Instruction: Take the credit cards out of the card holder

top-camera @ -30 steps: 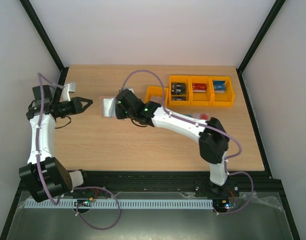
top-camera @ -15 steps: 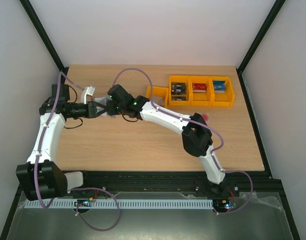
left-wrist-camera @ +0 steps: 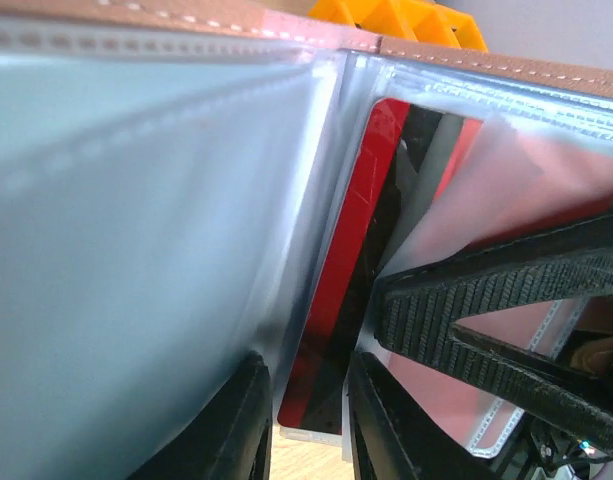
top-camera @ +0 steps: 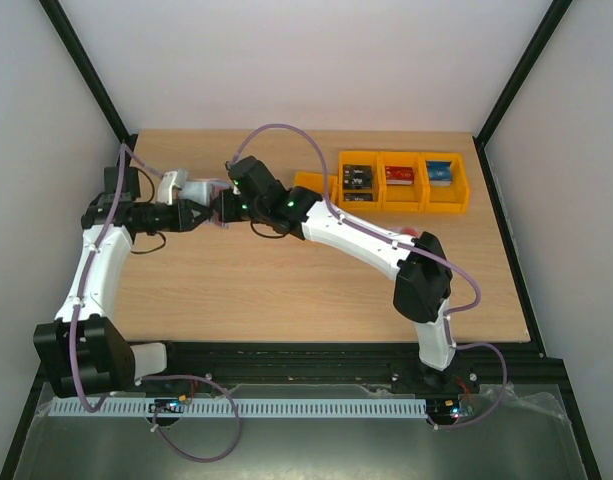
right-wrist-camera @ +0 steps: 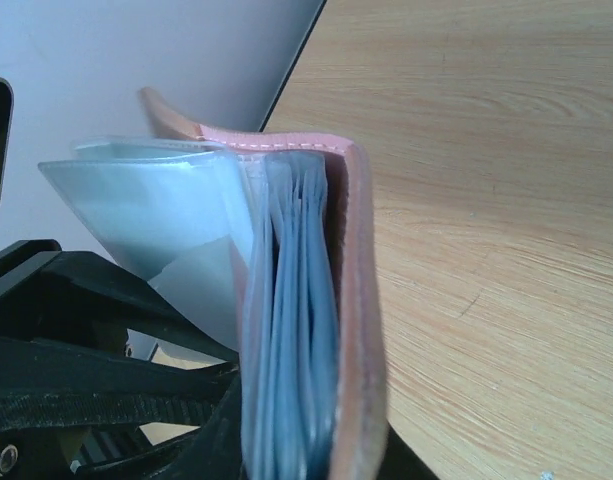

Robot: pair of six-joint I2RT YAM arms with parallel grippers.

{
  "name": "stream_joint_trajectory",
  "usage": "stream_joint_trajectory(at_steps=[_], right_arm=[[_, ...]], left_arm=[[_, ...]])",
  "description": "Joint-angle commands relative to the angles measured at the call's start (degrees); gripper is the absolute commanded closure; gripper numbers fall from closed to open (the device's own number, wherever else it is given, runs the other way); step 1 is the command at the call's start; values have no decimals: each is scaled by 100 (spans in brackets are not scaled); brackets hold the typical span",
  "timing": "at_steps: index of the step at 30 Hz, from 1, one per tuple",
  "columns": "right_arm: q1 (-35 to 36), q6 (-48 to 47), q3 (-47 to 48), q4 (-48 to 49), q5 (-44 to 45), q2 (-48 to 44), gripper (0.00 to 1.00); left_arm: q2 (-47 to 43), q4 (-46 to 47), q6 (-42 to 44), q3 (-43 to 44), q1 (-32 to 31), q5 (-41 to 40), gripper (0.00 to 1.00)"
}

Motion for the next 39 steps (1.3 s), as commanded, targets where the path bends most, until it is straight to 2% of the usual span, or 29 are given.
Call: stream_joint_trajectory(at_steps=[1, 3, 8, 12, 18, 23, 28, 30, 34, 35, 39], right_arm=[[87, 13, -78, 392, -303, -401, 98], [87, -148, -159, 414, -411, -477, 98], [86, -1121, -268, 370, -1120, -649, 98], [43, -1572, -726, 764, -1764, -1116, 99], [-136, -1382, -1488, 1927, -2721, -1697, 98], [-143, -1104, -1989, 2770, -3157, -1818, 98], [-147, -861, -2318, 3243, -3312, -1898, 98], [-143, -829, -2413, 3434, -3458, -1962, 98], [-145, -1085, -2676, 3431, -3362, -2192, 98], [-150, -1145, -2721, 3404, -3300, -2231, 98], [-178, -1203, -2752, 3348, -3208, -2276, 98]], left_arm=[[66, 101, 144, 20, 21, -391, 75], [29, 106, 210, 65, 120, -286, 72], [-33, -295, 599, 229, 271, 802, 63], [-5, -726, 909, 485, 358, 1393, 63], [-99, -1421, 1372, 962, 197, 2096, 67], [-268, -1376, 1327, 985, -275, 2554, 67], [-292, -1068, 1034, 844, -654, 2582, 69], [-323, -1002, 991, 793, -703, 2655, 73], [-363, -1127, 1118, 847, -706, 3023, 95], [-380, -1234, 1261, 883, -706, 3107, 97], [-408, -1885, 2122, 924, -702, 3241, 98]])
